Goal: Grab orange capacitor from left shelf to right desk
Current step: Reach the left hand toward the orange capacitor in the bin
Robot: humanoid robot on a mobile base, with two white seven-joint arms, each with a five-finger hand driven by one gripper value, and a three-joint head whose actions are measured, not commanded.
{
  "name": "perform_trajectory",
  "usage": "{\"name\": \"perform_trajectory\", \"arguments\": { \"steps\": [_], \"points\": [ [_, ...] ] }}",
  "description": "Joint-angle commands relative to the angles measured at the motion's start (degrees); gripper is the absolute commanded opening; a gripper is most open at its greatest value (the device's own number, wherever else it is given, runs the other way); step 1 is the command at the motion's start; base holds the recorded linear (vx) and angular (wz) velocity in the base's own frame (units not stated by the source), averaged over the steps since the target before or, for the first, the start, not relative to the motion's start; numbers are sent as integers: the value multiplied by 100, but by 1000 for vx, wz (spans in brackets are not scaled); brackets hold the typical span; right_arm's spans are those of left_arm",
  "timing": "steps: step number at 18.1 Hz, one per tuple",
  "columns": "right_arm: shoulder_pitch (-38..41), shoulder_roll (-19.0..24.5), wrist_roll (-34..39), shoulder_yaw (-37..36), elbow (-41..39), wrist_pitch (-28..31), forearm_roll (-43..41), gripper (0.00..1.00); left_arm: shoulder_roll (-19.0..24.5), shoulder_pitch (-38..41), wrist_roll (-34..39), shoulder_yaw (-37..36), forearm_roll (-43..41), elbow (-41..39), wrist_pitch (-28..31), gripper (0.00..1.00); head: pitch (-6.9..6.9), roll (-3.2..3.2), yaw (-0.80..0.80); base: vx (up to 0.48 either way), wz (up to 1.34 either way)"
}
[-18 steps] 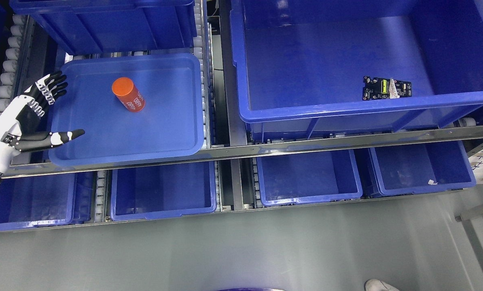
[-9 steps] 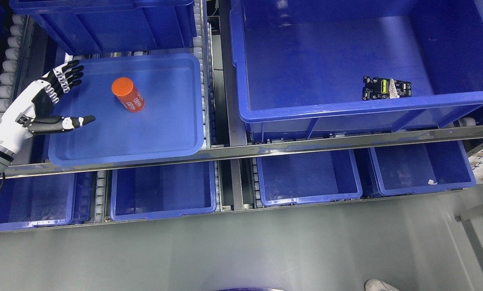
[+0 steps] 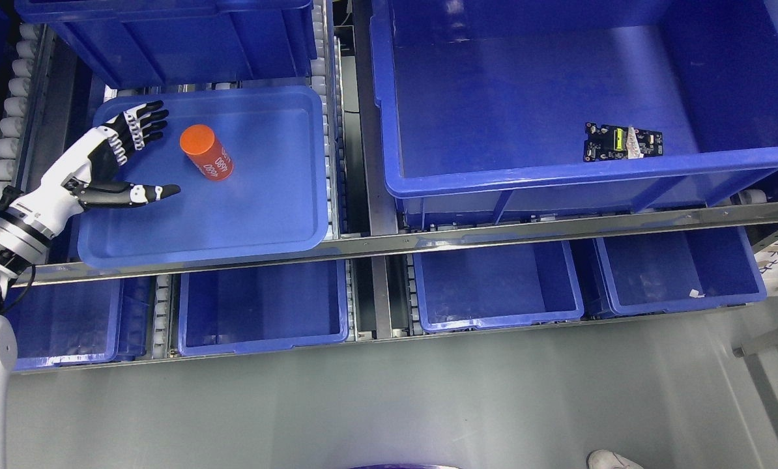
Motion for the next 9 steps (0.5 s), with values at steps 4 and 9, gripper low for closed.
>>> {"name": "perform_trajectory", "arguments": {
  "steps": [4,9],
  "points": [
    [114,-100,-4,-70,-100,3,26,100,-149,-265,1,-569,-283,477,4,94,0,0,0,0,0],
    [114,-100,-4,-70,-100,3,26,100,-158,-300,1,-570,-292,592,-5,94,0,0,0,0,0]
  ]
}}
